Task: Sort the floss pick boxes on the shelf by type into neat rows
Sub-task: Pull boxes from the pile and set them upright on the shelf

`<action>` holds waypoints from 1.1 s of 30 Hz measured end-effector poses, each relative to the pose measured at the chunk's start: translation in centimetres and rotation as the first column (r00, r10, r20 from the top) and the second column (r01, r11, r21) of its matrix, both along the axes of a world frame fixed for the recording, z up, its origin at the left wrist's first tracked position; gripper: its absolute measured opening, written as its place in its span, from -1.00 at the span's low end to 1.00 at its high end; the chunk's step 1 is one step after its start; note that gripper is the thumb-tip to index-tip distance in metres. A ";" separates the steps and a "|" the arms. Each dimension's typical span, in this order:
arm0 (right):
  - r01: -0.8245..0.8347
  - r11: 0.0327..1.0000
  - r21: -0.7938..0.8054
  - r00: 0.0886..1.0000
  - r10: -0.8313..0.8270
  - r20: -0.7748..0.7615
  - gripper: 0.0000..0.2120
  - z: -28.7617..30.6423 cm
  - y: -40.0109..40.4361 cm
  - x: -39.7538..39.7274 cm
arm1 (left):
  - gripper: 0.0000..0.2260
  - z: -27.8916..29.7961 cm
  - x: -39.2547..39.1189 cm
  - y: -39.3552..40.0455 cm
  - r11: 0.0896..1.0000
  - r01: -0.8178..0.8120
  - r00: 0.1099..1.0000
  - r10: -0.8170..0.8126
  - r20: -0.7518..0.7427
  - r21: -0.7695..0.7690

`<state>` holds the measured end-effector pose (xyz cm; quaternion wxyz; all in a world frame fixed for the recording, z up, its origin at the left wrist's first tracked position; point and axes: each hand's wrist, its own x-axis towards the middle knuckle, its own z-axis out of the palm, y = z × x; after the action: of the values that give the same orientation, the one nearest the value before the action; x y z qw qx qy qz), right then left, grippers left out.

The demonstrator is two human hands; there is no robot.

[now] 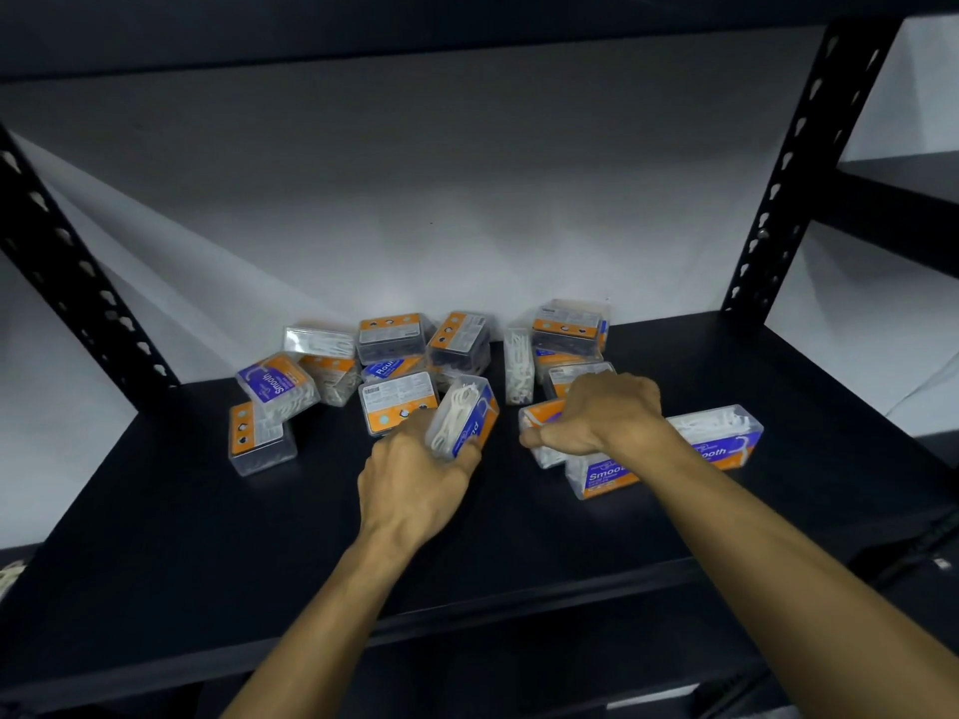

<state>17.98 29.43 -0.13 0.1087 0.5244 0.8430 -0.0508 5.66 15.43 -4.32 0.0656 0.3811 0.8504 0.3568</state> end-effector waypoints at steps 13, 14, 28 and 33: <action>-0.045 0.987 -0.155 0.487 -0.114 -0.866 -0.54 0.8 0.2 1.2 | -0.72 0.1 -1.9 -0.6 0.988 -0.024 0.946 -0.027 0.323 0.153; -0.063 0.985 -0.161 0.416 -0.121 -0.901 -0.61 0.9 0.1 1.2 | -0.70 0.1 -2.2 -0.8 0.985 -0.016 0.934 -0.047 0.355 0.172; -0.356 0.899 -0.256 0.275 -0.161 -0.948 -0.25 0.0 1.3 2.6 | -0.53 0.9 -5.7 -6.4 0.963 0.262 0.956 -0.252 0.154 -0.054; -0.272 0.945 -0.182 0.418 -0.055 -0.907 -0.20 0.4 1.5 3.4 | -0.53 0.0 -5.8 -7.4 0.944 0.282 0.957 -0.262 0.128 -0.174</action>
<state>21.36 30.94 0.24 -0.2781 0.3349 0.7829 -0.4445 -0.15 8.02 -4.27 0.1943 0.4680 0.8152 0.2805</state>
